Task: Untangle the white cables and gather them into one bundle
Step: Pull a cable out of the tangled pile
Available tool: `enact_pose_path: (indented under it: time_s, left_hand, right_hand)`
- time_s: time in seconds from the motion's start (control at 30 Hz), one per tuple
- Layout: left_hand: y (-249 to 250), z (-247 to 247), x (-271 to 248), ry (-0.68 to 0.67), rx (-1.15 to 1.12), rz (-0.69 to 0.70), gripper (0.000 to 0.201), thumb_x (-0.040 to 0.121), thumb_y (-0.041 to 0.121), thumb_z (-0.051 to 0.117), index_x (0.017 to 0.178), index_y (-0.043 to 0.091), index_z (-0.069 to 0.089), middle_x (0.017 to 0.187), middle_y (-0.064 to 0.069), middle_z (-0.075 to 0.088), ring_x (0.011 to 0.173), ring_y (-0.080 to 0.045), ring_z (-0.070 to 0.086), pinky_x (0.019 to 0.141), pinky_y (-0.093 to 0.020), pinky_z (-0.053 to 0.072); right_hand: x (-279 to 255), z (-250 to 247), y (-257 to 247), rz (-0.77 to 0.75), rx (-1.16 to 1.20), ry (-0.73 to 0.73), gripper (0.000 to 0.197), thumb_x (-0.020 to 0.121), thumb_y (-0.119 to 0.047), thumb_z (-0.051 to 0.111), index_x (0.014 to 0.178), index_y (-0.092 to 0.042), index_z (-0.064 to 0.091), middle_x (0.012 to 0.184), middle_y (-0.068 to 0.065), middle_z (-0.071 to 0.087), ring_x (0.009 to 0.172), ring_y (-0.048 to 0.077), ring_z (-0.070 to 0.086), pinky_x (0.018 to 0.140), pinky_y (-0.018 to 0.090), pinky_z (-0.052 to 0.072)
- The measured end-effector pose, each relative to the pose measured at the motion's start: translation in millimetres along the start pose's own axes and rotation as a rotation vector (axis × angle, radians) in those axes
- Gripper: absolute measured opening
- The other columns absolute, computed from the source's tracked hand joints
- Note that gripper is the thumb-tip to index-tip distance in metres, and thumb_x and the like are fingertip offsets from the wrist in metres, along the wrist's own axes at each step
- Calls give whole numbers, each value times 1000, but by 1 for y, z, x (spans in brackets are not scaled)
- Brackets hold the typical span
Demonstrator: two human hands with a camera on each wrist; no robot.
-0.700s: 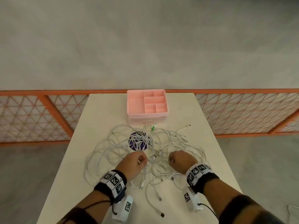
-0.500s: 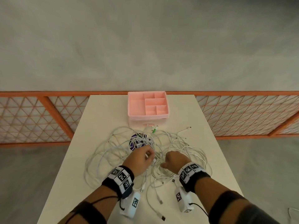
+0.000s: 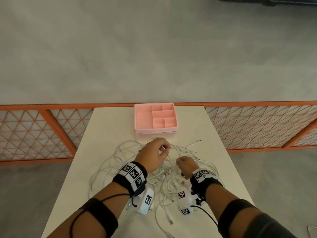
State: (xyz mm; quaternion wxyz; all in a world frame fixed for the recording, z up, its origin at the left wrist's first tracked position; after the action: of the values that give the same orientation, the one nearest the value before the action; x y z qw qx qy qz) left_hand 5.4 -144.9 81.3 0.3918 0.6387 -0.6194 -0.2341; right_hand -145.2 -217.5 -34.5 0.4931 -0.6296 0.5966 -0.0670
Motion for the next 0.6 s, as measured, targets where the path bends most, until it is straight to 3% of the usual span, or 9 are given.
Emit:
enact_pose_path:
  time_s: [0.07, 0.1, 0.2, 0.33, 0.4, 0.47, 0.53, 0.6]
  left_hand:
    - [4, 4, 3, -20, 13, 13, 13, 95, 19, 59, 105, 25, 65, 110, 12, 63, 100, -2, 58, 82, -23, 46]
    - [6, 6, 6, -24, 25, 22, 17, 96, 19, 59, 110, 25, 64, 113, 12, 61, 103, -3, 56, 84, -23, 45]
    - [16, 5, 17, 2, 18, 26, 31, 96, 23, 60, 127, 23, 58, 127, 10, 57, 113, -5, 54, 94, -25, 44]
    - [32, -5, 35, 78, -120, 8, 44, 97, 27, 61, 138, 22, 48, 136, 9, 55, 119, -7, 55, 98, -26, 45]
    - [39, -13, 44, 102, -153, 10, 41, 95, 30, 63, 134, 24, 51, 127, 10, 61, 112, -7, 59, 93, -25, 48]
    - [45, -17, 50, 90, -108, 27, 30, 94, 31, 64, 122, 24, 60, 107, 10, 67, 96, -7, 65, 85, -26, 53]
    - [46, -14, 50, 55, -81, 34, 15, 96, 26, 61, 110, 23, 65, 86, 8, 69, 75, -8, 64, 75, -32, 55]
    - [37, -7, 44, 7, -82, 6, 16, 99, 18, 54, 101, 26, 67, 71, 5, 65, 61, -7, 59, 66, -30, 53]
  right_hand:
    - [2, -10, -15, -128, -137, 49, 26, 98, -20, 49, 118, -11, 64, 100, 7, 68, 72, 19, 59, 66, 33, 54]
    - [0, -18, -25, -186, -105, 79, 24, 98, -19, 51, 114, -11, 67, 98, 5, 69, 71, 17, 60, 67, 33, 54]
    - [-17, -55, -61, -323, 127, 218, 13, 93, -16, 62, 91, -12, 74, 80, 3, 73, 58, 12, 60, 58, 25, 46]
    - [-41, -86, -116, -464, 305, 223, 10, 86, -3, 66, 86, -9, 74, 70, 5, 71, 60, 13, 61, 58, 24, 49]
    - [-52, -97, -141, -523, 380, 207, 15, 83, 5, 65, 91, -6, 72, 69, 8, 67, 61, 17, 59, 57, 26, 49]
    - [-64, -111, -164, -587, 461, 196, 22, 81, 10, 63, 96, -6, 68, 70, 13, 65, 58, 17, 58, 54, 25, 48]
    - [-72, -126, -182, -628, 526, 206, 27, 79, 11, 63, 98, -7, 66, 73, 19, 65, 56, 15, 58, 53, 24, 46]
    - [-77, -138, -192, -647, 574, 227, 29, 79, 11, 62, 100, -8, 64, 74, 16, 67, 58, 15, 59, 53, 24, 45]
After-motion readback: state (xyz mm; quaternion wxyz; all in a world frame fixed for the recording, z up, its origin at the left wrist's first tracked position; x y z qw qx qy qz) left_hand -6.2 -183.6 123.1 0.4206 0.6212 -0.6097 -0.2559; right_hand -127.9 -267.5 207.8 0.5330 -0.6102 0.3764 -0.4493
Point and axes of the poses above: each hand's wrist, its own x-axis towards the middle knuckle, its own z-axis out of the palm, y = z × x, the point moved 8 cm from there along x, towards the middle knuckle
